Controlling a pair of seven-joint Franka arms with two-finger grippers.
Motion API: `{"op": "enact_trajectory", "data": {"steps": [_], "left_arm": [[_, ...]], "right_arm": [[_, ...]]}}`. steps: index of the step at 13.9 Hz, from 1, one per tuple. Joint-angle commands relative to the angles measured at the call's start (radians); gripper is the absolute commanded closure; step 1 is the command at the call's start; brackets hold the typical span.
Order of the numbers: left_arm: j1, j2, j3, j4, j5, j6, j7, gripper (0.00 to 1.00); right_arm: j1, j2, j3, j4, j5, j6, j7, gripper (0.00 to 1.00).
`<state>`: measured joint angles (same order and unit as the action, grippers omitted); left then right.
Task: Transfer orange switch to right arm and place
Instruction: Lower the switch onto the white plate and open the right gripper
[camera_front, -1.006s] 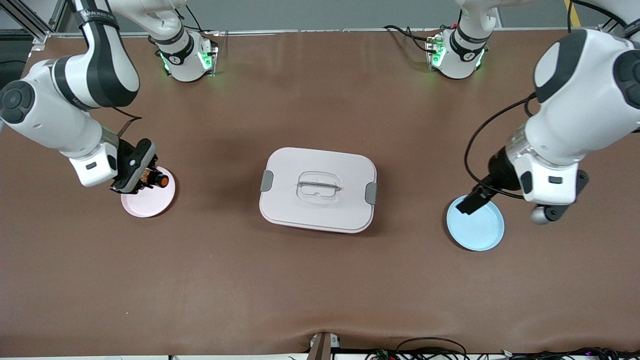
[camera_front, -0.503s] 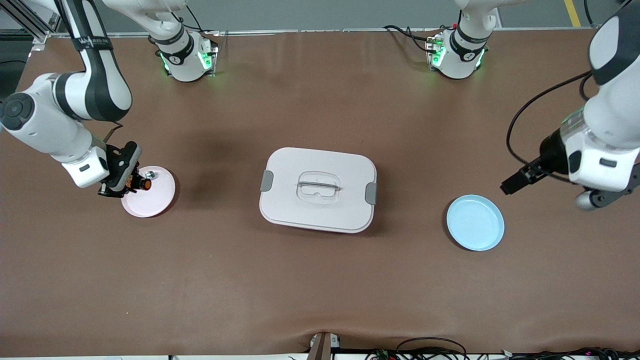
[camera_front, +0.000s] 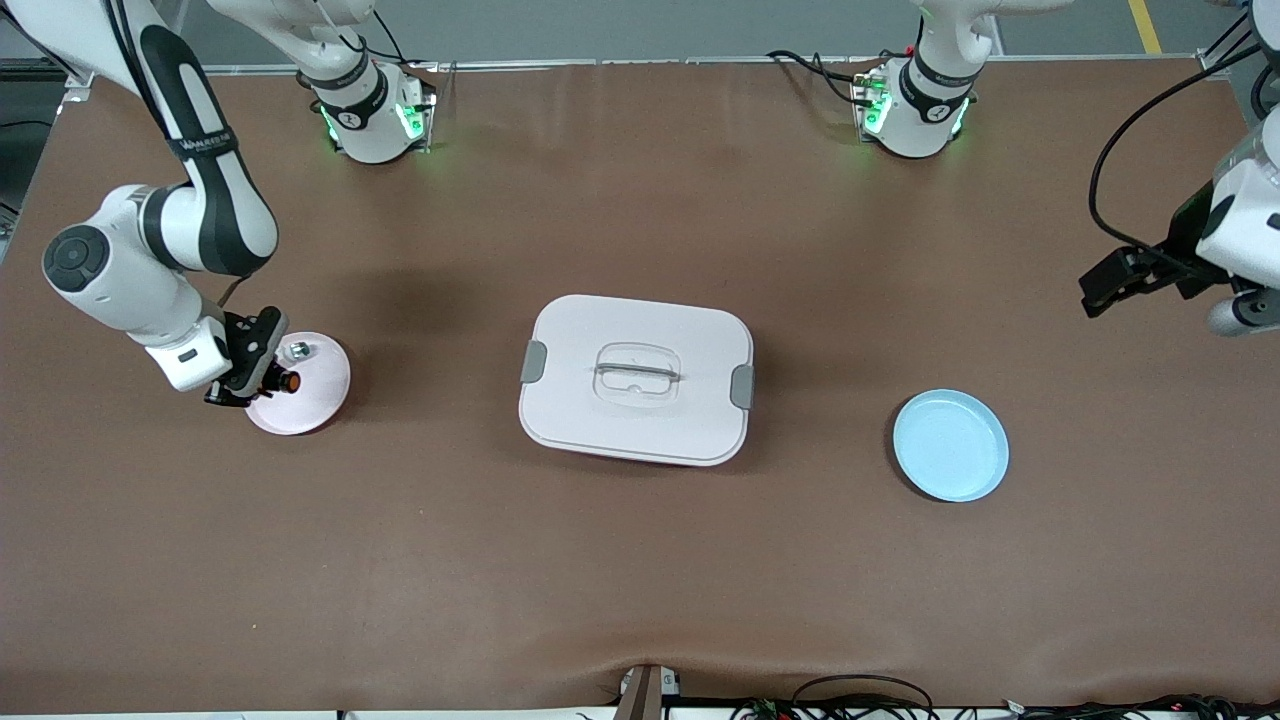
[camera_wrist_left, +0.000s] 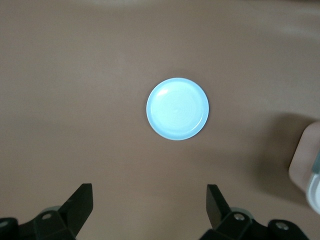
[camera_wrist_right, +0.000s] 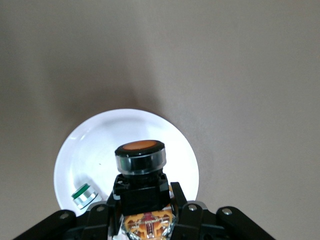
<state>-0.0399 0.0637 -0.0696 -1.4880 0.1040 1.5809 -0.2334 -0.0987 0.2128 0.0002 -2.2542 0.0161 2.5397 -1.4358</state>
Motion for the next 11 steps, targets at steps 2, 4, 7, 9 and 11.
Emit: {"op": "enact_trajectory", "data": {"steps": [2, 4, 7, 9, 11], "left_arm": [[-0.008, -0.07, 0.016, -0.067, -0.013, 0.001, 0.063, 0.0], [0.023, -0.091, 0.004, -0.08, -0.015, 0.001, 0.062, 0.0], [0.025, -0.099, 0.005, -0.08, -0.024, 0.001, 0.063, 0.0], [0.025, -0.117, 0.005, -0.08, -0.024, -0.018, 0.063, 0.0], [0.021, -0.119, 0.002, -0.074, -0.026, -0.024, 0.065, 0.0]], "right_arm": [[-0.035, 0.049, 0.017, -0.042, -0.021, 0.123, -0.011, 1.0], [-0.035, 0.08, 0.015, -0.05, -0.021, 0.172, -0.011, 1.0], [-0.035, 0.123, 0.015, -0.051, -0.022, 0.214, -0.011, 1.0], [-0.035, 0.148, 0.015, -0.057, -0.022, 0.249, -0.011, 1.0], [-0.035, 0.171, 0.015, -0.059, -0.022, 0.281, -0.015, 1.0]]}}
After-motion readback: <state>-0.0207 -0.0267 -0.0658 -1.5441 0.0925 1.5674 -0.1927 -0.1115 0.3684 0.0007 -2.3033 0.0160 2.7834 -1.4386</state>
